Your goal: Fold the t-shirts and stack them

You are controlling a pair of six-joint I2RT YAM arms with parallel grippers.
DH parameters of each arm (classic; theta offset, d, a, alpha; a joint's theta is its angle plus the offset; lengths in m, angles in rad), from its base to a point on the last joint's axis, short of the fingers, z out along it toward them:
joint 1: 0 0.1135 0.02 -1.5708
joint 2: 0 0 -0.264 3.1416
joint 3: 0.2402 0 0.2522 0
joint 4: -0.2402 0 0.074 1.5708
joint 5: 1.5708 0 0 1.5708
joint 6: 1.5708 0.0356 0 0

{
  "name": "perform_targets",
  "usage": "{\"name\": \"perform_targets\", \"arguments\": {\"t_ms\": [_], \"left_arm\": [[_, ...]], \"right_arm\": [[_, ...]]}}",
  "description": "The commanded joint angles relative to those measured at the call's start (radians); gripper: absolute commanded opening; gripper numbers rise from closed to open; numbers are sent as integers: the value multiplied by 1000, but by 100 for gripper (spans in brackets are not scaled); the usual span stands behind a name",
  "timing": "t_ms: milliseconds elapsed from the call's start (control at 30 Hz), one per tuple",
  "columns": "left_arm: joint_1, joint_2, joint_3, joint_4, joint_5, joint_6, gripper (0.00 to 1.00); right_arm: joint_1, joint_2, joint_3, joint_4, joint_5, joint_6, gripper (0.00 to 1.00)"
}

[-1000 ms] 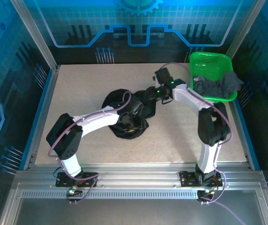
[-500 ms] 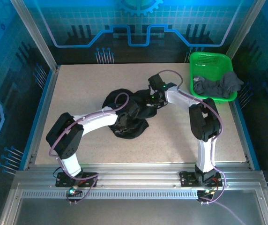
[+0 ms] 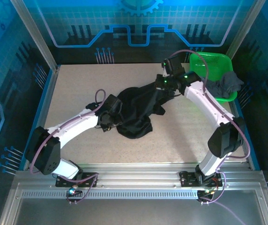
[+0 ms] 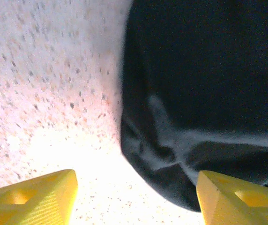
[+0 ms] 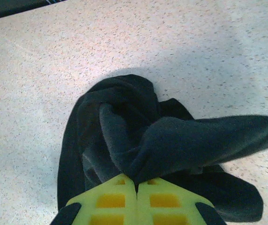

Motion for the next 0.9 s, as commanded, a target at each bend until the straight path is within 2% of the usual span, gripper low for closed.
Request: {"name": "perform_targets", "arguments": {"t_ms": [0, 200, 400, 500, 600, 633, 700, 867], "left_arm": [[1, 18, -69, 106, 112, -142, 72], [9, 123, -38, 332, 140, -188, 75], [-18, 191, 32, 306, 133, -200, 69], [-17, 240, 37, 304, 142, -191, 59], [-8, 284, 54, 338, 125, -167, 41], [-1, 306, 72, 337, 128, -156, 31], [10, 322, 107, 305, 97, -130, 0], [68, 193, 207, 169, -33, -29, 0]], "right_arm": [[-23, -29, 22, -79, 27, 8, 0], [-27, -45, 33, -109, 19, -21, 0], [-57, -76, -5, -111, 6, -23, 0], [-71, -86, -16, -109, -13, -27, 0], [-77, -95, -21, -109, -20, -35, 0], [-78, -100, -24, -107, -21, -36, 0], [-82, -110, -30, -99, -24, -37, 0], [-100, -139, -7, -67, -33, -59, 0]]}}
